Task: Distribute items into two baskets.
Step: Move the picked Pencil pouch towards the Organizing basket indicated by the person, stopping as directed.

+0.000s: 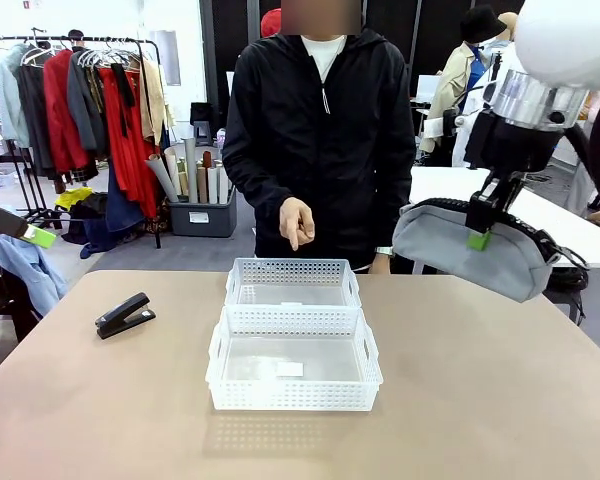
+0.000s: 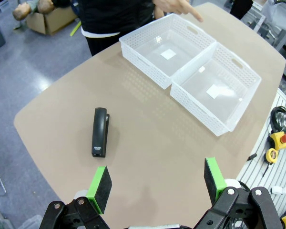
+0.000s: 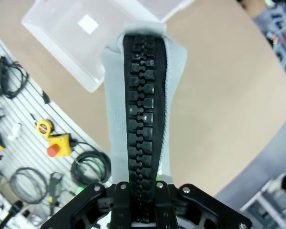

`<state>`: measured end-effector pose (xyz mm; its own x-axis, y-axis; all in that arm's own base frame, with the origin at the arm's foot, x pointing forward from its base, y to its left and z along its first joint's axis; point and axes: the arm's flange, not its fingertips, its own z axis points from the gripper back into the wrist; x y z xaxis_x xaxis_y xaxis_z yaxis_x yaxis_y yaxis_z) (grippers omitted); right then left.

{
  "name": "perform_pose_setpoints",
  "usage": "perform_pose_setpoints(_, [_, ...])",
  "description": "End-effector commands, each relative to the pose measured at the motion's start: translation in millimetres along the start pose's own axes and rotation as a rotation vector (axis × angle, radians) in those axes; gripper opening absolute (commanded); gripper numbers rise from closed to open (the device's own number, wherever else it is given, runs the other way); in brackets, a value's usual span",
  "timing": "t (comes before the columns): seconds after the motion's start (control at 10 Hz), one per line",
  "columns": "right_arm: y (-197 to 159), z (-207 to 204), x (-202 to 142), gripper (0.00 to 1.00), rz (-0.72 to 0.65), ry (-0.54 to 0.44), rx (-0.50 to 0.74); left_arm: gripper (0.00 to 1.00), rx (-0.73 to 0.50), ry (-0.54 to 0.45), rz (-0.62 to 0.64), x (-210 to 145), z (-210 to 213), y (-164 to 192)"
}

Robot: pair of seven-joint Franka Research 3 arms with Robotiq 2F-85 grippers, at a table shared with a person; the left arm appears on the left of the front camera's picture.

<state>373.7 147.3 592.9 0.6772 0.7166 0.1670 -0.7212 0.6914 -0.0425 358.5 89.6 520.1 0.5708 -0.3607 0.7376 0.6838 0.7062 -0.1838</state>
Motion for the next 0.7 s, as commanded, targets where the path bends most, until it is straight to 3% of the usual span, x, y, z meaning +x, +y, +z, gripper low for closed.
perform_pose_setpoints(0.0, [1.4,-15.6,4.3,0.0,0.176,-0.063,-0.081,1.0,-0.011,-0.015,0.001,-0.2,0.2,-0.3])
perform_pose_setpoints(0.6, [17.5,-41.7,47.9,0.0,0.517,-0.074,-0.094,1.0,-0.011,-0.015,0.001,-0.2,0.2,-0.3])
